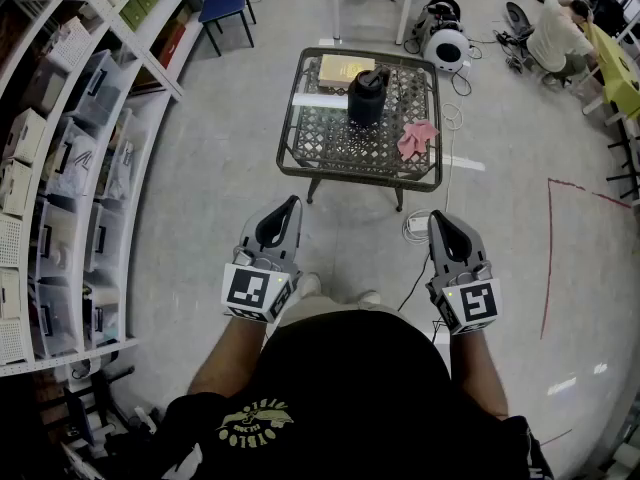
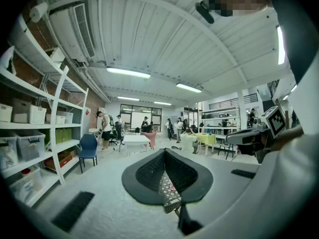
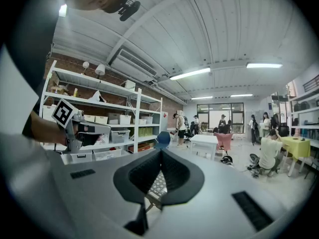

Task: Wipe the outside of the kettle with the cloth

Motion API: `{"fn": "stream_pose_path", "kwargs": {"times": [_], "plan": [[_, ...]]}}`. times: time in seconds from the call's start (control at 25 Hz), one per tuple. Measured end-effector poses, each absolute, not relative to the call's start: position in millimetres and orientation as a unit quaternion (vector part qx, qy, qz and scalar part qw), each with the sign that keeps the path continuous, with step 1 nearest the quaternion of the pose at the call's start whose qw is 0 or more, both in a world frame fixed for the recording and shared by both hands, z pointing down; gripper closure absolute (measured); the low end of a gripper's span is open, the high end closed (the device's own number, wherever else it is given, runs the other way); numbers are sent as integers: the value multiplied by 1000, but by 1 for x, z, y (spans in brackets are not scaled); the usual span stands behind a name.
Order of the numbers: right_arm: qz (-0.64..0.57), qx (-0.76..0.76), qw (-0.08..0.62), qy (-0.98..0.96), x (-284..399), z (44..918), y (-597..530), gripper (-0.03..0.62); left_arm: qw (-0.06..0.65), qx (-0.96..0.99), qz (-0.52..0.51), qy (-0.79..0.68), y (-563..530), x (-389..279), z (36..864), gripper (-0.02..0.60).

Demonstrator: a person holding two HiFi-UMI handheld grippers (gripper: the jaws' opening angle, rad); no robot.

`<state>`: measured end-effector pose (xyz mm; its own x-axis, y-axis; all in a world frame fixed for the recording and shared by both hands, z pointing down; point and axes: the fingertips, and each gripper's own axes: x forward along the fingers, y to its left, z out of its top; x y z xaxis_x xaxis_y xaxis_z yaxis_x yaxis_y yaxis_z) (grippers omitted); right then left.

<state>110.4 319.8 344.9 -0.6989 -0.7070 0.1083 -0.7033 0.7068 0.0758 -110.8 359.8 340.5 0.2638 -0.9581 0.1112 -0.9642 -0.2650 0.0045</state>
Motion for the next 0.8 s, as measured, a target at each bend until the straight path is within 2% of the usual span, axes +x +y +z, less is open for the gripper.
{"fn": "stream_pose_path", "kwargs": {"times": [0.8], "plan": [[35,340,38,-939,151,356,315,583,22,768,78,-636,373,-61,338,575]]}}
